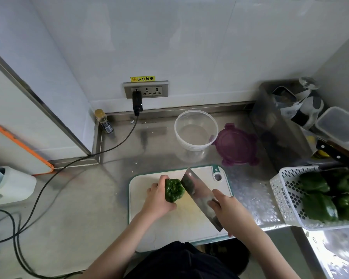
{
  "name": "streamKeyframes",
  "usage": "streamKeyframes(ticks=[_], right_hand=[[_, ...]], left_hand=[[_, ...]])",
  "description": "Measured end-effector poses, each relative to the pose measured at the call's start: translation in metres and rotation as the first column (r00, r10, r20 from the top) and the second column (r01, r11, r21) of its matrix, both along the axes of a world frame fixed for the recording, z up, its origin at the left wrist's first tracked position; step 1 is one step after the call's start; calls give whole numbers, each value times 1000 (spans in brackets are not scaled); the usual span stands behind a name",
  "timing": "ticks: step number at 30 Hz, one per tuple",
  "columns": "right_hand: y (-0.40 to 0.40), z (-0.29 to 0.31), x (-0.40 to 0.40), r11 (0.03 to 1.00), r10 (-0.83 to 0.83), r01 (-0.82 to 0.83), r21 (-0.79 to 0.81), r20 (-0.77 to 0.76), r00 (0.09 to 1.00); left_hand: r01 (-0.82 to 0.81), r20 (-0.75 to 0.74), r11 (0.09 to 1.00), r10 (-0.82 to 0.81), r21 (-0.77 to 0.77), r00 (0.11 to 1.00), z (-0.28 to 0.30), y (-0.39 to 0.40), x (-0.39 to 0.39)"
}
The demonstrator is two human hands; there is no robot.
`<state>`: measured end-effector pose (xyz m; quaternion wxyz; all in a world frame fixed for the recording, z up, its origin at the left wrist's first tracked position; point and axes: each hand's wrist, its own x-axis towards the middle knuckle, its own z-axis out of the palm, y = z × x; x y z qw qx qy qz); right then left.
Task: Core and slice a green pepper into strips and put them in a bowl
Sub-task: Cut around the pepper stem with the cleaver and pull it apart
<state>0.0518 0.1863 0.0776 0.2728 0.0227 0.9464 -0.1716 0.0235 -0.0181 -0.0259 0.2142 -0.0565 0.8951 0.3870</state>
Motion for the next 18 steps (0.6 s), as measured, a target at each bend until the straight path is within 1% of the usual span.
streamKeyframes(ticks=[7, 10, 14, 18], right_hand=[[-5, 1, 4, 999, 27, -27, -19, 3, 1000], [-8, 0, 6, 999, 43, -43, 6, -33, 999], [-13, -1, 10, 999, 26, -25, 28, -55, 998], [-14, -3, 10, 1000, -19, 18, -5, -62, 998]], left_hand=[[-29, 26, 998, 28, 52, 999, 1, 0, 1], [-33, 38, 998, 31, 61, 999, 2, 1, 0], [-31, 29, 998, 29, 62, 999, 2, 4, 0], [-57, 25, 996, 55, 66, 998, 2, 5, 0]])
